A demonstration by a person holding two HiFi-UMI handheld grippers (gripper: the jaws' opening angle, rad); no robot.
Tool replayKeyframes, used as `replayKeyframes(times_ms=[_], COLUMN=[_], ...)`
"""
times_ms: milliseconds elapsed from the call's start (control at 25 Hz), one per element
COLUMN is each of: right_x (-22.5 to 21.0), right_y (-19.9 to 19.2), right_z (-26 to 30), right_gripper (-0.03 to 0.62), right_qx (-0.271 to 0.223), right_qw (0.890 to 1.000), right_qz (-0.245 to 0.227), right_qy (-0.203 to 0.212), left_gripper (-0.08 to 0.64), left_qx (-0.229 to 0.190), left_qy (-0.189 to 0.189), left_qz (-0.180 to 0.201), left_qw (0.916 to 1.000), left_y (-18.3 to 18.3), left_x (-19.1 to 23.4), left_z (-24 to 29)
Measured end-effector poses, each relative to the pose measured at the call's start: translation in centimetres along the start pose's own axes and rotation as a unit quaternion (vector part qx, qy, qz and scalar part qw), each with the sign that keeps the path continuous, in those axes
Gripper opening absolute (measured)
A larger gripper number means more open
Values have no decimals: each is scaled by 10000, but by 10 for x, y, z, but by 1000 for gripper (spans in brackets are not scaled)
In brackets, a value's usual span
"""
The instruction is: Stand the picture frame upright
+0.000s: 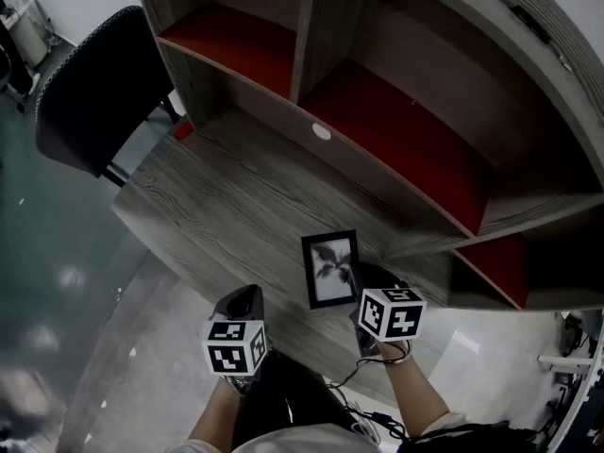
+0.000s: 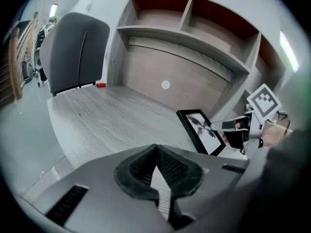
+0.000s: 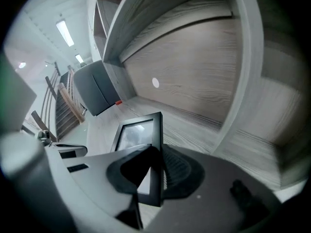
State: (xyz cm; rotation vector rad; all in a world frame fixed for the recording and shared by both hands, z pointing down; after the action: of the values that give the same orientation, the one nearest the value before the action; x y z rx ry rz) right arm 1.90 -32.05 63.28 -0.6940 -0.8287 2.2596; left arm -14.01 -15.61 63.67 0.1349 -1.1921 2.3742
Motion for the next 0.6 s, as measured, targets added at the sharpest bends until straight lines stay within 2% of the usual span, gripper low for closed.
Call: replayKeyframes(times_ms=[200, 600], right_x=[14, 49], right_y=[18, 59], right_z=[-26, -76], right_gripper=[81, 81], right_qx=[-344, -1156], right_qw=[9992, 9925], right_qz=[173, 212], right_qy=[-113, -331], left_gripper=[12, 12], left_qx=[-257, -950], left_qy=[-101, -305], left_qz=[130, 223], left_qw=[9995, 9948], left_y=[26, 83], left_x=[-6, -7], left_z=[-19, -53])
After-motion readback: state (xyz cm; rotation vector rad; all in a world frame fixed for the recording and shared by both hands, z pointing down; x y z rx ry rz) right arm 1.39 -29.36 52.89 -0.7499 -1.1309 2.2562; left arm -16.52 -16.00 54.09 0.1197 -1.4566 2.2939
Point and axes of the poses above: the fingertips, and each gripper's own axes: z forward along the fingers, x to its left, y out of its top, the point moved 3 cm from there along -z, backward along the fingers, and after that the axes turned 8 degrees about -x, right-handed, at the moved point
